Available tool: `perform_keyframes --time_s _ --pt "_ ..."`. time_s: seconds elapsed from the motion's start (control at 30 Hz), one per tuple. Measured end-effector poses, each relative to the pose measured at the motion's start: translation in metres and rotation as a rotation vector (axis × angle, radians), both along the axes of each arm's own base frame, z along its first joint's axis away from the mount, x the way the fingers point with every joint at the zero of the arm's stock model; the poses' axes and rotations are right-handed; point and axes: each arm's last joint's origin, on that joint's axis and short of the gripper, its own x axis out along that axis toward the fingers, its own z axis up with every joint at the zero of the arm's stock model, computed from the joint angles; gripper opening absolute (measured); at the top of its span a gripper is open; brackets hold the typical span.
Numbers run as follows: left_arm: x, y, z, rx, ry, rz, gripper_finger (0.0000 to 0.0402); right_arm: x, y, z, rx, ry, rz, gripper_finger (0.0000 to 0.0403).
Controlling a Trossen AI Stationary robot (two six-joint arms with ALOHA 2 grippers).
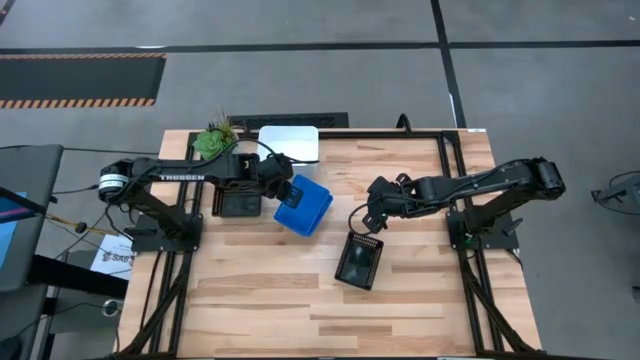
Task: Stack baskets by color
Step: Stack the bottom blue bin on top of the other stacked blue bins
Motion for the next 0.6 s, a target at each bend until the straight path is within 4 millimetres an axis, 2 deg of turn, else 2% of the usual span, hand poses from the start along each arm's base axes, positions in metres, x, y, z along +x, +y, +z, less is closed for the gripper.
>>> perform_keyframes --time_s 0.6 --pt "-0.0001 -0.0002 -0.0002 -0.022 -0.005 0.023 0.0 -0.0005 0.0003 -0.0002 0.001 0.004 -0.001 0.0239"
